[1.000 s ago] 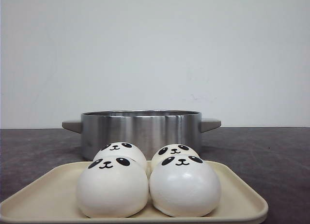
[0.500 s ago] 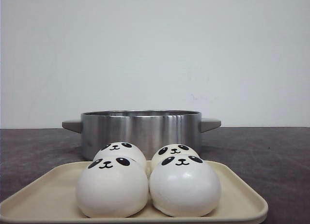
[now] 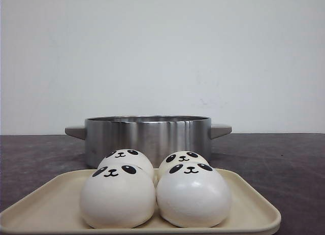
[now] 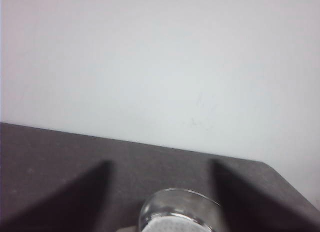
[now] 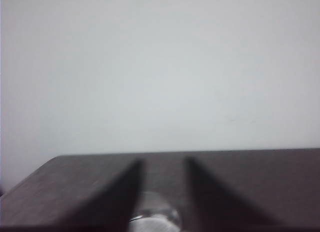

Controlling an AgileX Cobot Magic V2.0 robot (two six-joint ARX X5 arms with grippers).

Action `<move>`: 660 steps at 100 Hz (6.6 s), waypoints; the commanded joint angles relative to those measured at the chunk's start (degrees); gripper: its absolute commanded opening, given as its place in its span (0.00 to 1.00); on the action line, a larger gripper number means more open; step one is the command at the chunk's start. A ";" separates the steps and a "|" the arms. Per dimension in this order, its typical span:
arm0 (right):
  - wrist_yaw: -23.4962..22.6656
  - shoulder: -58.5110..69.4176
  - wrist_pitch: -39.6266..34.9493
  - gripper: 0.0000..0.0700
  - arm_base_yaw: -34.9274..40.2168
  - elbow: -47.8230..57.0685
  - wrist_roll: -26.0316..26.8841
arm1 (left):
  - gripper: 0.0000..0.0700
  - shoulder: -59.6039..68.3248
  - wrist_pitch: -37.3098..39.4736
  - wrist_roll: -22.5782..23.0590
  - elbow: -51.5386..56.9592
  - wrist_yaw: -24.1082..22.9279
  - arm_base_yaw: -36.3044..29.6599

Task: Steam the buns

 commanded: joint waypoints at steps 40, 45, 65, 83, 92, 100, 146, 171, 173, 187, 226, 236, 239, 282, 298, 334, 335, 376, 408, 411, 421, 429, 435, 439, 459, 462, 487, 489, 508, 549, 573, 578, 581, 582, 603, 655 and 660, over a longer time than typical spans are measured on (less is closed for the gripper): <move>8.66 20.44 -12.44 1.00 18.27 10.71 -3.26 | 0.95 4.13 -10.82 8.44 0.63 0.04 -5.86; 13.09 24.44 -16.20 1.00 23.91 12.94 -2.75 | 0.95 4.59 -12.00 8.44 0.63 0.04 -6.12; 15.39 39.08 -24.09 1.00 36.20 15.72 5.18 | 0.95 4.09 -11.78 8.13 0.63 0.04 -8.00; 13.64 52.13 -25.46 0.84 40.98 15.72 8.17 | 0.95 2.23 -11.87 5.79 0.63 0.04 -10.99; 13.68 57.77 -24.52 0.84 41.64 15.72 8.15 | 0.95 1.51 -11.87 5.18 0.63 0.09 -12.41; 13.68 62.34 -22.95 0.83 41.90 15.72 8.17 | 0.95 0.98 -12.22 5.20 0.63 0.09 -13.51; 18.99 76.56 -18.14 0.50 40.94 15.69 9.88 | 0.95 0.55 -14.67 5.22 0.63 0.07 -17.20; 18.40 72.48 -18.16 0.02 41.57 15.76 9.84 | 0.95 0.55 -14.62 5.27 0.63 0.02 -17.42; 17.99 71.45 -18.14 0.02 41.77 15.76 9.73 | 0.95 0.55 -14.62 5.27 0.63 0.00 -17.42; 14.12 62.73 -17.92 0.02 43.91 17.14 9.38 | 0.95 0.55 -14.60 5.25 0.63 0.00 -17.42; 25.49 61.48 -10.73 0.01 39.10 38.27 -0.72 | 0.95 0.59 -14.14 5.27 0.63 -1.51 -17.42; 25.44 67.69 -11.28 0.01 36.52 42.66 -1.95 | 0.95 0.59 -14.16 5.25 0.63 -1.51 -17.42; 25.49 69.61 -11.19 0.01 35.89 43.39 -2.36 | 0.95 0.59 -14.16 5.25 0.63 -1.51 -17.42; 25.57 92.08 -9.88 0.01 32.02 44.15 -3.08 | 0.95 0.59 -14.29 5.22 0.63 -1.49 -17.42; 25.31 94.12 -9.31 0.12 31.69 44.15 -2.99 | 0.95 0.59 -14.97 5.22 0.63 -1.49 -17.42; 25.59 93.20 -12.07 0.76 31.26 46.93 -2.62 | 0.95 0.59 -16.35 5.18 0.63 -1.46 -17.42; 25.59 93.07 -12.37 0.76 31.23 47.30 -2.62 | 0.95 0.59 -16.41 5.18 0.63 -1.46 -17.42; 26.18 89.90 -32.30 0.42 31.32 77.40 -7.98 | 0.95 4.90 -17.77 3.67 0.63 -1.46 -17.49; 31.78 75.67 -47.25 0.02 39.32 87.73 -9.49 | 0.95 22.23 -17.55 -0.50 0.66 -1.51 -26.71; 33.83 73.59 -47.28 0.02 41.09 87.73 -9.68 | 0.95 24.37 -17.33 -0.79 0.72 -1.51 -28.26; 40.17 66.90 -47.50 0.02 47.65 87.73 -10.67 | 0.95 31.61 -17.29 -1.79 2.03 -3.06 -33.03; 43.80 62.60 -48.35 0.02 52.96 87.73 -10.67 | 0.95 37.57 -17.51 -2.34 4.46 -4.76 -35.91; 45.94 59.98 -49.66 0.02 56.50 87.73 -10.16 | 0.95 41.92 -17.64 -2.36 6.84 -5.44 -37.42; 47.71 58.40 -50.82 0.02 58.53 87.73 -9.33 | 0.95 44.72 -17.70 -2.34 8.57 -5.79 -38.18; 57.11 53.35 -57.88 0.02 64.76 87.73 -3.89 | 0.95 57.31 -20.44 -2.80 16.50 -6.03 -39.21; 58.53 52.76 -59.08 0.02 65.22 87.73 -3.15 | 0.95 58.95 -21.16 -2.80 17.42 -6.03 -39.21; 63.41 49.20 -62.47 0.02 68.19 87.56 0.24 | 0.80 67.93 -21.68 -2.78 19.34 -6.01 -39.32; 63.45 49.05 -62.47 0.02 68.30 87.56 0.31 | 0.78 68.43 -21.55 -2.78 19.34 -6.03 -39.34; 64.85 47.87 -62.47 0.02 68.67 87.56 0.42 | 0.60 71.54 -21.18 -2.78 19.34 -6.05 -39.34; 65.00 48.00 -62.47 0.02 68.67 86.40 0.20 | 0.01 62.71 -23.19 1.29 22.25 -6.40 -40.06; 65.00 48.52 -62.45 0.02 68.67 86.38 0.20 | 0.02 54.34 -17.42 4.24 30.80 -17.46 -39.19; 65.05 48.94 -62.45 0.02 68.67 86.38 0.20 | 0.02 55.01 -16.98 5.92 32.89 -18.32 -37.94; 65.05 49.16 -62.45 0.02 68.67 86.38 0.17 | 0.02 55.89 -16.72 6.60 34.10 -18.32 -37.22; 65.05 49.20 -62.45 0.02 68.67 86.38 0.17 | 0.02 56.17 -16.70 6.82 34.47 -18.32 -36.98; 65.02 51.17 -62.45 0.02 68.67 86.38 0.15 | 0.02 65.18 -16.15 7.19 38.80 -18.56 -32.48; 64.98 53.22 -62.45 0.02 68.67 86.38 0.13 | 0.21 81.96 -6.43 5.42 38.80 -18.51 -27.89; 64.96 53.18 -62.45 0.02 68.67 86.38 0.15 | 0.43 82.25 -5.46 4.48 38.80 -18.49 -27.76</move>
